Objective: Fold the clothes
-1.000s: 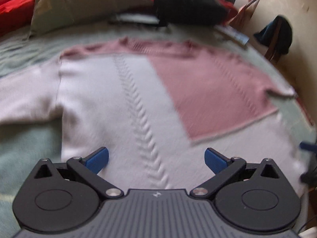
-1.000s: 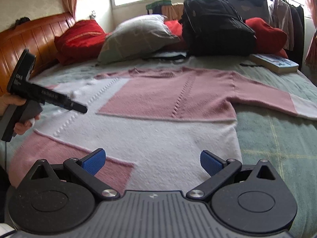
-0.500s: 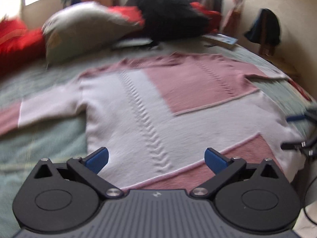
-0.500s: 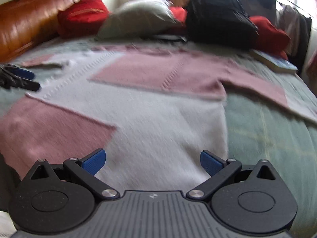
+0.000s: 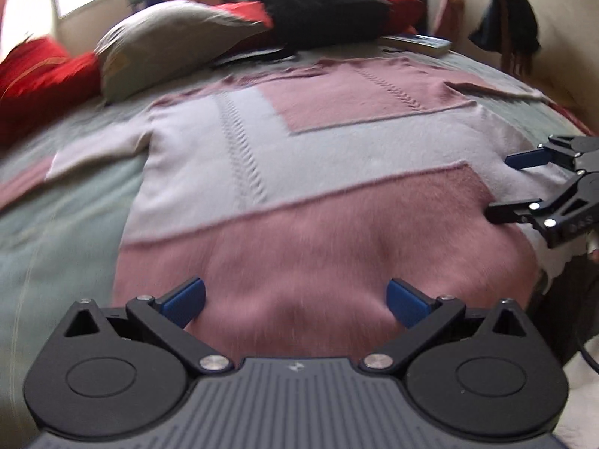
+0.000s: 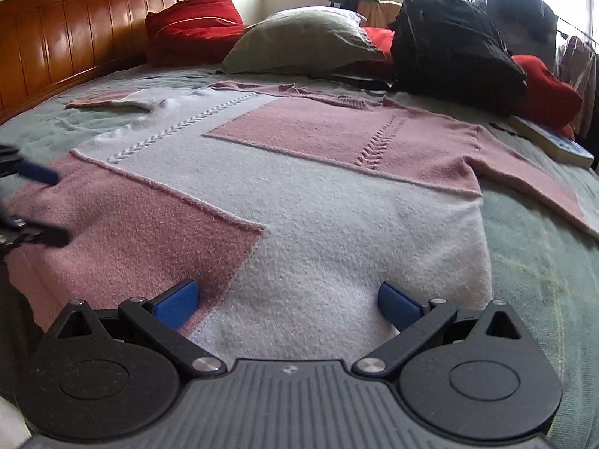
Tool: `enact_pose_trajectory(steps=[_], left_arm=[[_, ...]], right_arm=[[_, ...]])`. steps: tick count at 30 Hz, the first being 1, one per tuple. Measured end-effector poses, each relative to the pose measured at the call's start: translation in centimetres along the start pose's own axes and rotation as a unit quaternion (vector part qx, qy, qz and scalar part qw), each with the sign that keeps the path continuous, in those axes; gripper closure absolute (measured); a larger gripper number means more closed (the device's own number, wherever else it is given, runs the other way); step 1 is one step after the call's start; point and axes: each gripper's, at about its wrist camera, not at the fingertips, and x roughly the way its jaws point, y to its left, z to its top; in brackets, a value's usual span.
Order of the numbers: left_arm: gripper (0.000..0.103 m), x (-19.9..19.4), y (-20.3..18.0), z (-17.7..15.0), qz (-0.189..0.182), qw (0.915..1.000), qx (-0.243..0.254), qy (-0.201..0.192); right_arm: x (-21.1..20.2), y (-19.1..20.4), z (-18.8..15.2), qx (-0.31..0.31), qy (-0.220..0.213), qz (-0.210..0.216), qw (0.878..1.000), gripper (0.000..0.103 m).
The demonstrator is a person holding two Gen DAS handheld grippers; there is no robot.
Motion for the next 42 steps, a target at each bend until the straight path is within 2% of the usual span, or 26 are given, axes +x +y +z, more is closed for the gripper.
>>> enact_pose_trajectory(steps=[5, 9, 12, 15, 22, 27, 31, 33, 36, 39, 42], left_arm=[[0.001, -1.7, -1.3, -0.7, 0.024, 0.9996, 0.011, -0.007], [0.001, -1.7, -2.6, 0.7, -0.01, 0.9992, 0.025, -0.03], [0.001, -0.3, -3.8, 1.1, -0.019, 0.9993, 0.028, -0.018], [0.001, 0.9, -4.6, 0.6, -0.01, 0.9998, 0.013, 0.012], [0.001, -0.4, -5.0, 0.0, -0.007, 0.9991, 0.031, 0.027], [0.001, -0.6, -4.4, 2.0, 0.024, 0.9996, 0.015, 0.004], [0.001, 0.2, -4.2, 3.8, 0.046, 0.9989, 0.009, -0.001], [0.001, 0.4, -4.3, 4.1, 0.049, 0.9987, 0.007, -0.003], [0.001, 0.5, -4.0, 3.7, 0.042, 0.9991, 0.003, -0.003], [0.001, 0.6, -3.6, 3.3, 0.034, 0.9994, 0.001, -0.002], [0.001, 0.7, -3.1, 3.4, 0.029, 0.9996, -0.004, -0.005]], right_arm=[[0.0, 0.4, -0.6, -0.003, -0.019, -0.013, 1.0, 0.0], [-0.1, 0.5, -0.7, -0.003, -0.024, -0.014, 1.0, 0.0], [-0.3, 0.6, -1.0, -0.005, -0.032, -0.017, 0.999, 0.0], [-0.6, 0.6, -1.2, -0.01, -0.034, -0.017, 0.999, 0.0], [-2.5, -0.2, -2.1, -0.012, -0.022, -0.004, 1.0, 0.0], [-2.9, -1.3, 0.0, -0.012, -0.027, -0.023, 0.999, 0.0], [-1.1, -2.3, 3.1, -0.017, -0.042, -0.034, 0.998, 0.0], [0.7, -2.5, 4.1, -0.013, -0.032, -0.042, 0.999, 0.0], [2.3, -3.4, 3.3, 0.02, -0.005, -0.046, 0.999, 0.0], [1.3, -4.8, 1.1, 0.063, -0.008, -0.034, 0.997, 0.0], [-0.4, -5.1, -0.3, 0.074, -0.006, -0.03, 0.997, 0.0]])
